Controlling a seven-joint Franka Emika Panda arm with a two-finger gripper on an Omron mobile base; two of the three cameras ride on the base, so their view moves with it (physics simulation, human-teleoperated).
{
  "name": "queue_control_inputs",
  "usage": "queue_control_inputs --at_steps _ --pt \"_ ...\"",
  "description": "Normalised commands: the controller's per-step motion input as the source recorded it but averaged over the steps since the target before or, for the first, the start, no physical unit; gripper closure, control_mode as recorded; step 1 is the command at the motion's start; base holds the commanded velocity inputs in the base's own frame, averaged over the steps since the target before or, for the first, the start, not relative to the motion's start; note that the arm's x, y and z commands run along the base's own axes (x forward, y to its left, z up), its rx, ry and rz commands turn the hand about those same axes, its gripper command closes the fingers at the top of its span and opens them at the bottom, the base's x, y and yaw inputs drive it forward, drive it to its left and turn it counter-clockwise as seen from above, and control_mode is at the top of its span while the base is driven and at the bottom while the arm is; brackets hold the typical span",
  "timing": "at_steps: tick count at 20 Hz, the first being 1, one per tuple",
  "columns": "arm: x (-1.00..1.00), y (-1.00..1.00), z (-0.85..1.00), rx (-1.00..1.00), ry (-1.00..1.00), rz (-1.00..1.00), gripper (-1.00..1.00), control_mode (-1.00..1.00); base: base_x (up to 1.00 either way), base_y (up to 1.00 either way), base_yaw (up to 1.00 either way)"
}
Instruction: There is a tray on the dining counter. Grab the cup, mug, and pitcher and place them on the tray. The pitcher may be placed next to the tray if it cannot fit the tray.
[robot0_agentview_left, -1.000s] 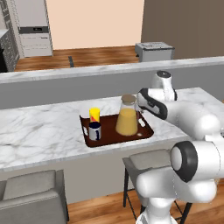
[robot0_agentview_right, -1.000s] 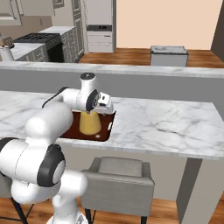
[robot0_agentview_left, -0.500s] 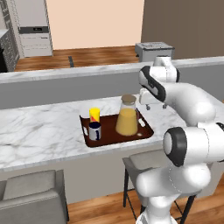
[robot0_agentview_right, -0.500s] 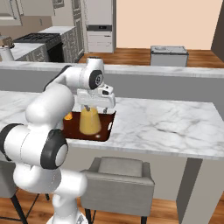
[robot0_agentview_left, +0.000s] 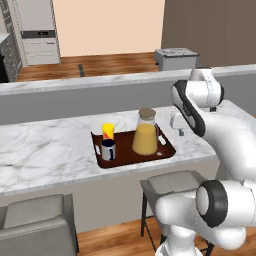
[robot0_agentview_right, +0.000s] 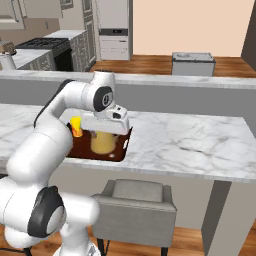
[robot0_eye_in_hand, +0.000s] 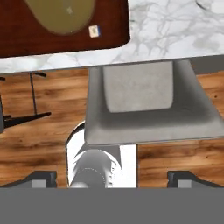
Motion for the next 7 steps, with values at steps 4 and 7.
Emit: queue_control_inputs --at_steps 4,7 --pt "-1.0 0.0 0.0 0.0 -0.21 0.0 -1.0 -1.0 0.0 0.0 0.0" --pt "-0.97 0.03 0.0 0.0 -0.21 0.0 -1.0 -1.0 0.0 0.0 0.0"
